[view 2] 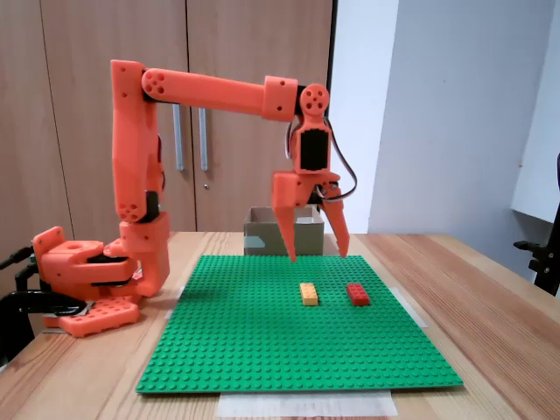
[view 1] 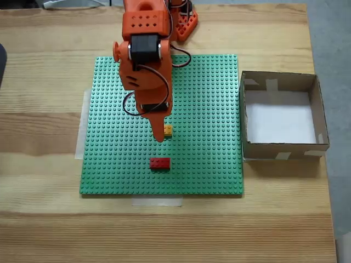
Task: Pick the yellow lego block and put it in the box.
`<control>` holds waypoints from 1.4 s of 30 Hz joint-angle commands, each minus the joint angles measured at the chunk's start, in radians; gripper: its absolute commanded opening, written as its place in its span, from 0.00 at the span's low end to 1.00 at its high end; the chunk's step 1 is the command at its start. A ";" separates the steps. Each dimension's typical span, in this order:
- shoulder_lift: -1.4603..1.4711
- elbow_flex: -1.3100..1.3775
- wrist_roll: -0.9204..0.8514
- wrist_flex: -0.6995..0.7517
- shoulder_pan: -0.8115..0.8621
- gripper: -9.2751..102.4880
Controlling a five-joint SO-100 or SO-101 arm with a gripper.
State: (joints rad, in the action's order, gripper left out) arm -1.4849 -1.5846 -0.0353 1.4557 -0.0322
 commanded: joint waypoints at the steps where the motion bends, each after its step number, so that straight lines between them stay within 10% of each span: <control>1: 0.017 -0.003 0.018 -0.021 0.002 0.39; 42: 0.058 -0.201 -0.028 -0.268 0.014 0.29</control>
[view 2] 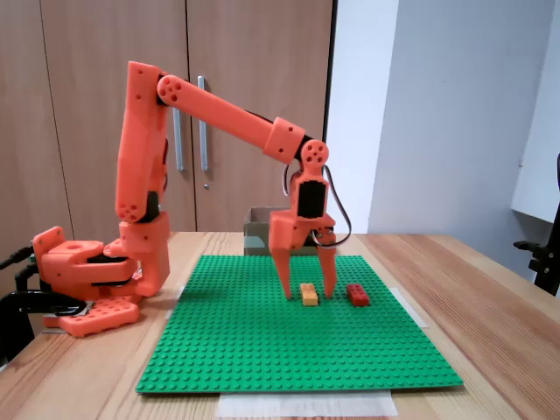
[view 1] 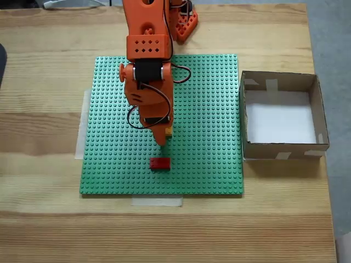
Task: Pick the yellow lego block and put it in the box.
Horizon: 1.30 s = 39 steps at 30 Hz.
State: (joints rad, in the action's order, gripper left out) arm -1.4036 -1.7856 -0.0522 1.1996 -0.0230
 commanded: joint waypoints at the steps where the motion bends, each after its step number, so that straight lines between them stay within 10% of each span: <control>1: -0.025 -0.003 -0.014 -0.017 0.006 0.27; 11: -0.060 -0.021 -0.038 -0.046 0.006 0.08; 39: -0.495 0.110 0.041 0.268 -0.153 0.07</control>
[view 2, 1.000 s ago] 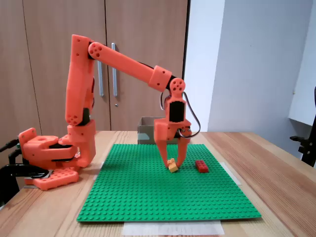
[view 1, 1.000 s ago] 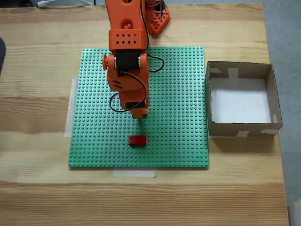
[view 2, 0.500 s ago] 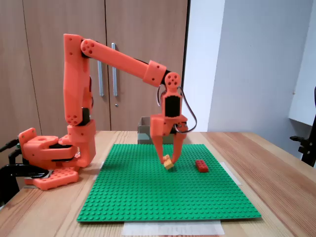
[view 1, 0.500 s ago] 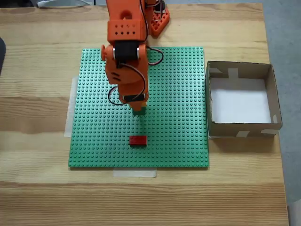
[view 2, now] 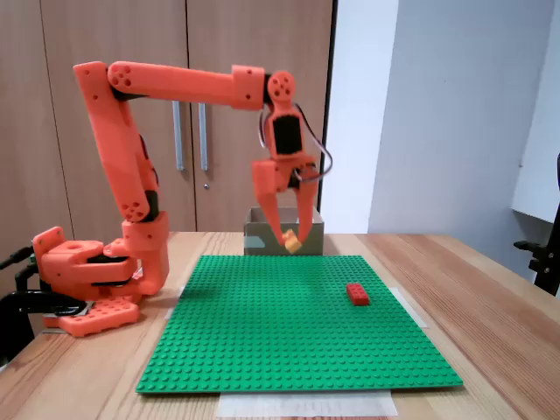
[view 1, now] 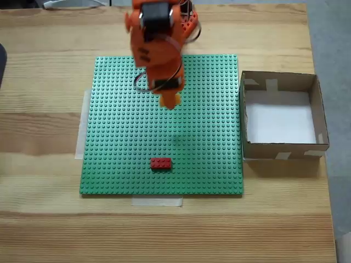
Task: Pick the yellow lego block and put it in the box.
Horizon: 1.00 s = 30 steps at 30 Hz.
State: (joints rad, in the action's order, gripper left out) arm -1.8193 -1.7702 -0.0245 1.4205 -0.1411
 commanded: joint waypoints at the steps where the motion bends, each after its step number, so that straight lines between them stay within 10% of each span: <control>1: -0.107 0.114 0.015 0.058 -0.055 0.07; 17: -0.336 0.311 0.025 0.054 -0.397 0.07; 30: -0.322 0.238 0.087 -0.275 -0.503 0.07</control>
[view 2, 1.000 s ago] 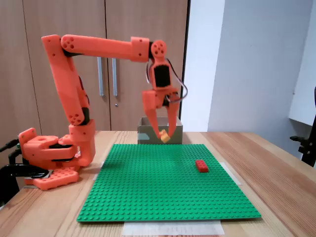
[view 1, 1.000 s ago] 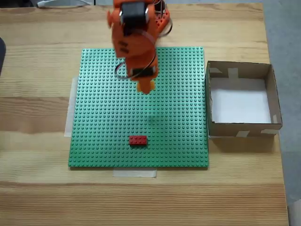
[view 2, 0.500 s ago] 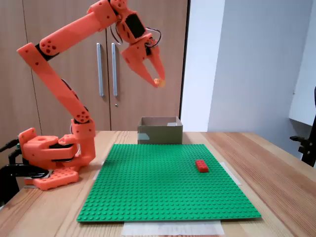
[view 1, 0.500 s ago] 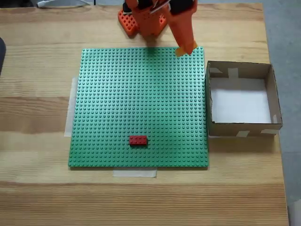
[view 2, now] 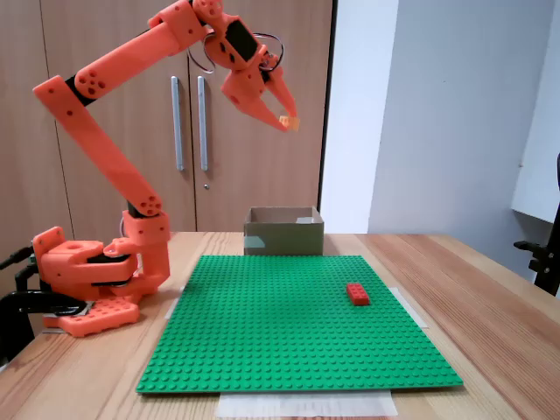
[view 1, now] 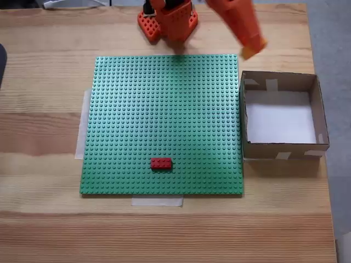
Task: Pick the yellow lego block and put it in the box.
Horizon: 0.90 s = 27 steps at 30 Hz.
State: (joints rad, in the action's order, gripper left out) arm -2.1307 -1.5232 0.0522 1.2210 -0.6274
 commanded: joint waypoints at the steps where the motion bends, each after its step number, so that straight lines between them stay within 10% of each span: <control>1: -0.008 -0.031 0.011 -0.109 -0.029 0.07; 8: 0.077 -0.063 -0.023 -0.213 -0.141 0.07; 27: 0.838 0.716 -0.003 0.186 -0.227 0.07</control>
State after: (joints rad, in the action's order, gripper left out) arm -1.3070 -0.8713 0.0491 1.3867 -0.8498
